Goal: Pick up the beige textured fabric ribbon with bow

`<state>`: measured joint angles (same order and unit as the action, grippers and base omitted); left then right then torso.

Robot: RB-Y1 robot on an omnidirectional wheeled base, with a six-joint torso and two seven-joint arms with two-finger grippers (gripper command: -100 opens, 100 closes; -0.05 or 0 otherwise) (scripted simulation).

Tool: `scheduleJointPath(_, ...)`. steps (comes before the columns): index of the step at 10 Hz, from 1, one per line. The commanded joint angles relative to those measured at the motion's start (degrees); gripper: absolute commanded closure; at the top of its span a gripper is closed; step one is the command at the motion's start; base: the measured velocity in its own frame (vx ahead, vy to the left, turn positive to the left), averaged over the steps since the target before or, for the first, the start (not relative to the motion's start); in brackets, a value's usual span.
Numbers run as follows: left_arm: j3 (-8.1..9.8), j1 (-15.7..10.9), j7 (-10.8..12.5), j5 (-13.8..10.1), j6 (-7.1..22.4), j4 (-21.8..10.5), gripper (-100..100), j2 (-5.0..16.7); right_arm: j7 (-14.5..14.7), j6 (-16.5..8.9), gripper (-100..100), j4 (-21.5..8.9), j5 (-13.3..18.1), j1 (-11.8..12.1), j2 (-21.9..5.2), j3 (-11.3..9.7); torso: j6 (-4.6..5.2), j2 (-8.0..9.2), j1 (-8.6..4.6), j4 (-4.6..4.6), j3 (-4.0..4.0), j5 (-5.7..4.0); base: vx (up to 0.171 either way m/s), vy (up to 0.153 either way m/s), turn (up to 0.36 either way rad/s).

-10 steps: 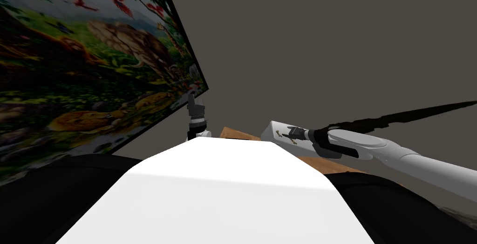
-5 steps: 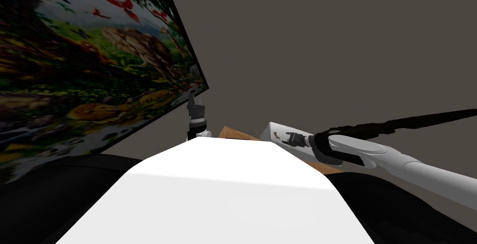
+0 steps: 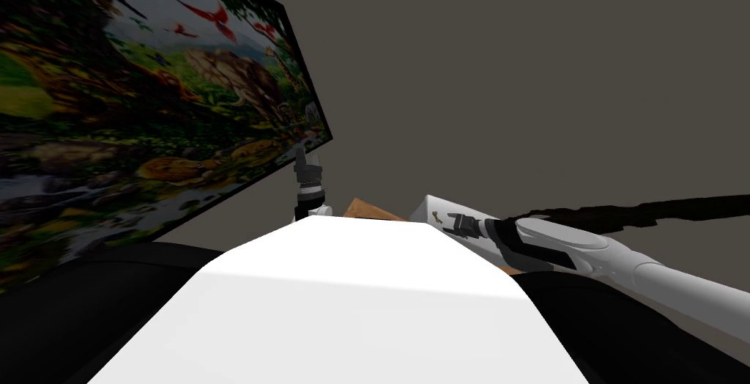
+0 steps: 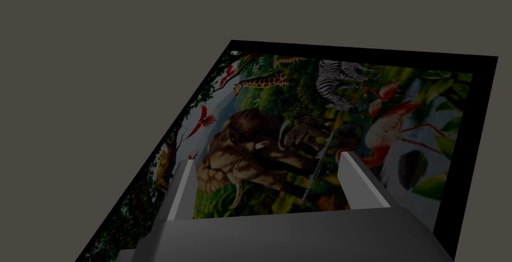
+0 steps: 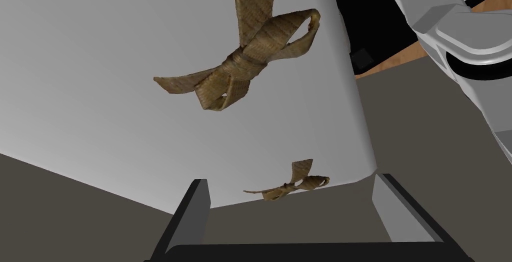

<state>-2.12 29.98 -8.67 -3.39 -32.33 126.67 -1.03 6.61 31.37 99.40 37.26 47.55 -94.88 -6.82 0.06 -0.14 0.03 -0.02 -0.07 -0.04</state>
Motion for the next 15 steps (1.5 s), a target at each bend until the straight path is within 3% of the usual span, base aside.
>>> scheduleJointPath(1,0.00,0.0,0.0,0.0,0.0,0.0,0,0.0,0.9,-0.4,-100,-0.7,0.4,0.0,1.7,-0.8,0.00,0.00,0.00,0.00,0.00,0.00,0.018,0.030,0.111)
scheduleJointPath(2,0.00,0.0,0.0,0.0,0.0,0.0,0,0.0,1.5,-0.7,-100,-1.3,0.8,0.0,3.1,-1.4,0.02,-0.02,0.07,0.00,-0.01,0.02,0.025,0.033,0.111)
scheduleJointPath(3,0.00,0.0,0.0,0.0,0.0,0.0,0,0.0,1.1,-0.3,-100,-1.2,0.7,-0.4,2.4,-1.3,0.01,-0.05,0.09,-0.01,-0.03,0.02,0.012,0.011,0.020)
scheduleJointPath(4,0.00,0.0,0.0,0.0,0.0,0.0,0,0.0,1.1,-0.3,100,-1.3,0.7,-0.5,2.5,-1.4,0.03,-0.02,0.04,0.00,-0.01,0.03,0.000,0.000,0.000)
scheduleJointPath(8,0.00,0.0,0.0,0.0,0.0,0.0,0,0.0,1.1,-0.3,100,-1.3,0.7,-0.5,2.5,-1.4,0.03,0.04,-0.01,0.01,0.02,0.01,0.000,0.000,0.000)
scheduleJointPath(10,0.00,0.0,0.0,0.0,0.0,0.0,0,0.0,2.0,0.3,-100,-1.8,1.0,-0.1,2.5,-1.0,0.03,0.05,-0.02,0.01,0.03,0.01,-0.043,-0.036,-0.010)
scheduleJointPath(15,0.00,0.0,0.0,0.0,0.0,0.0,0,0.0,2.9,0.9,-100,-2.1,1.2,0.1,2.6,-0.5,0.03,0.17,-0.02,0.04,0.10,0.01,-0.032,0.004,0.014)
